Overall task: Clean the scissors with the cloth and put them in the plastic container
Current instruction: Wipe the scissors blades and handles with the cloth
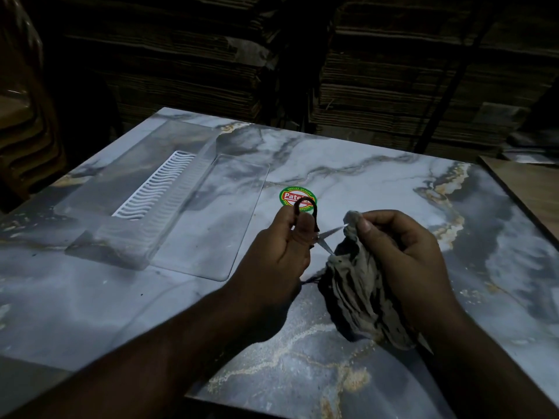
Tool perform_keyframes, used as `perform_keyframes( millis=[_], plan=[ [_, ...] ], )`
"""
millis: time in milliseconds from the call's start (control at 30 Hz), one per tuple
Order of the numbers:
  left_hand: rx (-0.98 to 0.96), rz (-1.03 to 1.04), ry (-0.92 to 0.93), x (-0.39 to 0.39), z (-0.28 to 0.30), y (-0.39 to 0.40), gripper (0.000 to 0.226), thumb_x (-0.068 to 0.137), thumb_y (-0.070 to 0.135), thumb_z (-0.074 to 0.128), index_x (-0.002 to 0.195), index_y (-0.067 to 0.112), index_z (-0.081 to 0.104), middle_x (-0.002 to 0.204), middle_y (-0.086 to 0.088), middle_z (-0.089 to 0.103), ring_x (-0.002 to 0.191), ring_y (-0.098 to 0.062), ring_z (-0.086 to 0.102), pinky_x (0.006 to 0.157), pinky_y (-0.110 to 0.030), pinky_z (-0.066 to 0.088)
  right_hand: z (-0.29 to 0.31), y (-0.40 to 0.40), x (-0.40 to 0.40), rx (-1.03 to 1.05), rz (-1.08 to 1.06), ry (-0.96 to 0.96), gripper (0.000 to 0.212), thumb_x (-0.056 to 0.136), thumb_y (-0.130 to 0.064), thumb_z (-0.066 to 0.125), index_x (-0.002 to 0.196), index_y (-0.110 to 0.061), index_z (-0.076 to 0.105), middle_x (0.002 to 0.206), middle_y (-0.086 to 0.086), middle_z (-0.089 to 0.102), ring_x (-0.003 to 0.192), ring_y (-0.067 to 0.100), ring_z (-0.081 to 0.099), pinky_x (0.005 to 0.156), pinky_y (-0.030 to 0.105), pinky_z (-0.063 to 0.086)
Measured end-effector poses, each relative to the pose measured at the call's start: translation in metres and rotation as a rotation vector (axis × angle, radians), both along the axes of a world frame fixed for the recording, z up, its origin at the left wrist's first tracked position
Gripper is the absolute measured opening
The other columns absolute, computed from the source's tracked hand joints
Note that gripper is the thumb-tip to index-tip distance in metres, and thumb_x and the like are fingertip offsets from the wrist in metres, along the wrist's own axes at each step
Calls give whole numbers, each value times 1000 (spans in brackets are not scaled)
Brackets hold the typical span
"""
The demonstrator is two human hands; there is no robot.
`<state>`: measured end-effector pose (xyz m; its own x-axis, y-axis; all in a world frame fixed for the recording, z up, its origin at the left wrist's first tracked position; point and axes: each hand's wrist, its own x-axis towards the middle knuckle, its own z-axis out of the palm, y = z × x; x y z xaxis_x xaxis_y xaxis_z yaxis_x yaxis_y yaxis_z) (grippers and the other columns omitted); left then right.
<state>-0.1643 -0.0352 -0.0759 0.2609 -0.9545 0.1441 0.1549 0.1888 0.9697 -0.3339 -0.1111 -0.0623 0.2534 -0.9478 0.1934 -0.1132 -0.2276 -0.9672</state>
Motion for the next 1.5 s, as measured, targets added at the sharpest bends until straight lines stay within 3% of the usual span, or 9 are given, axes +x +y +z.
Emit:
perform_keyframes(
  millis=[100, 233, 333, 600, 800, 900, 1100, 1300, 1500],
  plan=[
    [-50, -39, -82, 2, -2, 2, 79, 85, 83, 39, 93, 6, 52, 70, -29, 32, 54, -39, 24, 53, -45, 17, 3, 2, -1, 130, 89, -86, 24, 80, -40, 78, 92, -20, 79, 95, 9, 82, 87, 23, 78, 75, 30, 64],
    [-32, -1, -207, 2, -6, 3, 52, 98, 71, 36, 78, 28, 58, 61, -8, 42, 55, -28, 35, 51, -42, 35, 2, 0, -2, 204, 116, -114, 32, 78, -43, 77, 91, -14, 78, 90, 14, 80, 78, 25, 76, 68, 29, 63],
    [-81, 70, -583, 9, -5, 3, 46, 103, 62, 34, 83, 25, 54, 59, -9, 51, 54, -30, 50, 55, -54, 45, 2, 0, 0, 219, 113, -101, 41, 72, -47, 80, 90, -11, 75, 85, 14, 78, 74, 24, 74, 66, 30, 61],
    [-270, 35, -838, 15, 1, 1, 31, 78, 56, 77, 82, 31, 59, 68, 16, 52, 61, -2, 50, 56, -19, 37, 2, -4, -1, 373, 175, -181, 19, 79, -21, 79, 87, -10, 66, 82, 19, 65, 72, 28, 60, 60, 31, 54],
    [-171, -93, -629, 17, 6, 4, 51, 62, 25, 99, 86, 32, 54, 74, 0, 62, 57, -1, 50, 55, -19, 44, 3, -4, -2, 416, 226, -286, 19, 94, -2, 65, 84, -15, 55, 68, 1, 62, 57, 15, 60, 51, 25, 53],
    [-57, -56, -282, 14, 12, 1, 50, 65, 4, 94, 97, 16, 57, 77, -4, 68, 64, -10, 64, 55, -22, 52, 4, -3, -4, 390, 246, -342, 15, 89, -8, 69, 84, -17, 57, 74, 9, 57, 59, 20, 57, 54, 27, 53],
    [109, -31, 331, 12, 4, -15, 26, 80, 14, 79, 105, 6, 73, 86, -10, 73, 75, -18, 69, 69, -25, 57, -4, 5, -2, -85, 90, -123, 20, 94, -3, 73, 89, -16, 60, 83, -1, 71, 77, 16, 65, 69, 25, 55],
    [153, 43, 186, 5, 7, -12, 24, 105, 32, 56, 106, 9, 63, 71, -13, 71, 57, -21, 64, 45, -23, 48, -11, 7, 1, -227, 33, -11, 16, 93, -7, 78, 93, -18, 65, 94, -2, 75, 92, 23, 76, 82, 37, 62],
    [143, 115, 57, 9, 3, -15, 32, 109, 41, 40, 95, 15, 51, 48, -9, 52, 32, -15, 43, 36, -20, 35, -17, 11, 7, -489, 44, 234, 15, 89, -11, 82, 92, -25, 77, 93, -13, 77, 90, 9, 74, 81, 24, 56]
  ],
)
